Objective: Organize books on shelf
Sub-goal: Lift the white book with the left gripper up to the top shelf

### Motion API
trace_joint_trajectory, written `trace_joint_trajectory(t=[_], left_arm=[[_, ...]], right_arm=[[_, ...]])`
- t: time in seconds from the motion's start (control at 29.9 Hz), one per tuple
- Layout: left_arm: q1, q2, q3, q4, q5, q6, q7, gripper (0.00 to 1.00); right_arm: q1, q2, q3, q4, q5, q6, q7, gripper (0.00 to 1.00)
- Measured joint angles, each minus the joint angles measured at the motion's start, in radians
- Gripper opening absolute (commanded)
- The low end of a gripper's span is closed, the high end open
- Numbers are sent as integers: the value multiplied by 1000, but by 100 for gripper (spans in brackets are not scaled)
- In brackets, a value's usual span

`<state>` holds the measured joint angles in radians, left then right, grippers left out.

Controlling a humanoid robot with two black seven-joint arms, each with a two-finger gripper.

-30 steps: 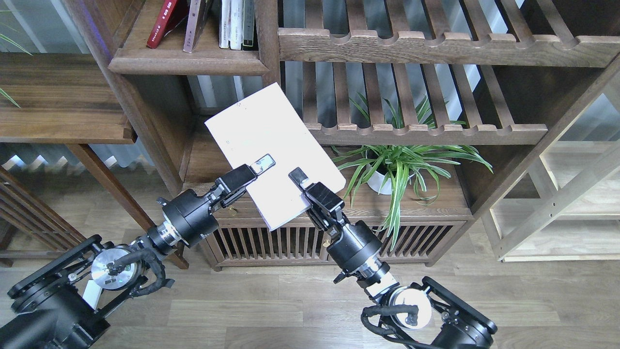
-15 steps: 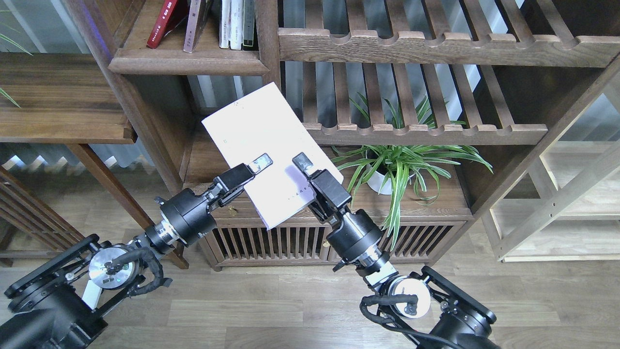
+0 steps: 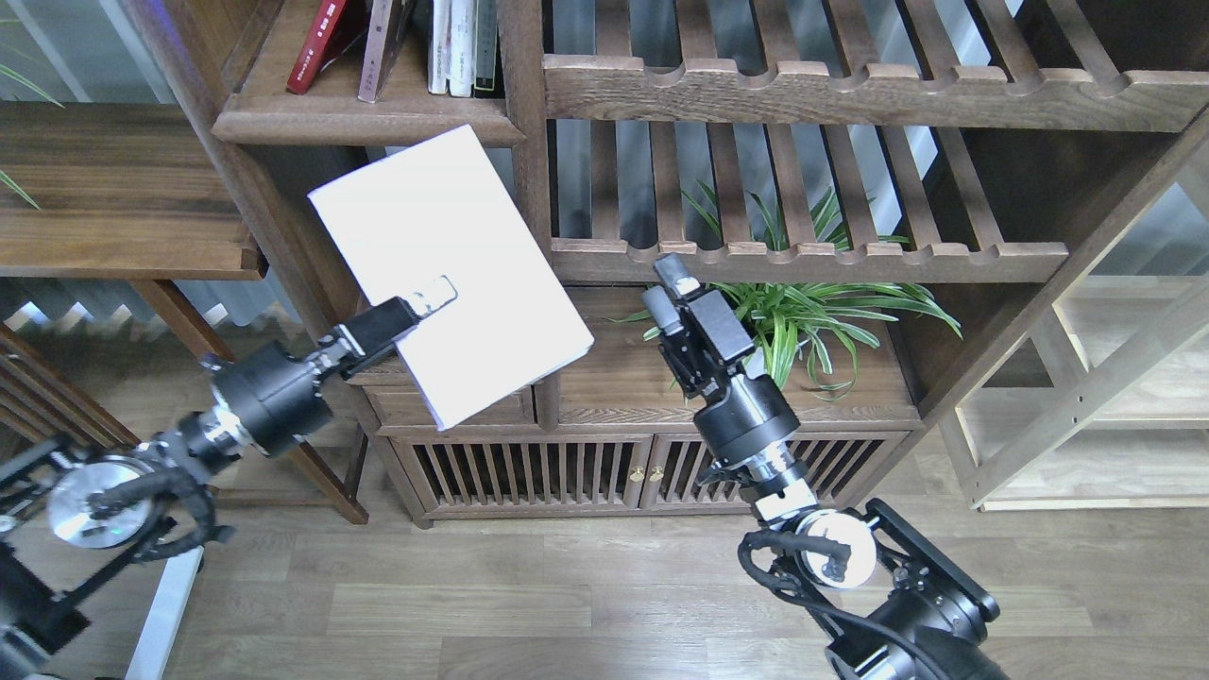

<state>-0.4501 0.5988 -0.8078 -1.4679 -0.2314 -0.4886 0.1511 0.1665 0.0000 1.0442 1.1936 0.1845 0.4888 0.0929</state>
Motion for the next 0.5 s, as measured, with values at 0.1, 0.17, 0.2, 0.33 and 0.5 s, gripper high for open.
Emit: trace_joint_trajectory(t=[0.1,0.17,0.2,0.33,0.5], left_arm=[[0,46,-54,-40,40,0,2,0],[0,70,-97,-68,64,0,3,0],[0,78,-118,-78,76,0,4,0],[0,96,-235,-111,159,0,5,0],[0,89,-370,-126,279,0,5,0]], right_arm=[[3,0,2,-23,-3,0,-3,79],[4,0,-4,-40,-5,0,-4,79],[5,0,-6,-48,-6,0,-5,79],[5,-12,-11,-65,-13,0,-5,79],[5,-35,-12,-68,-36,0,-5,79]])
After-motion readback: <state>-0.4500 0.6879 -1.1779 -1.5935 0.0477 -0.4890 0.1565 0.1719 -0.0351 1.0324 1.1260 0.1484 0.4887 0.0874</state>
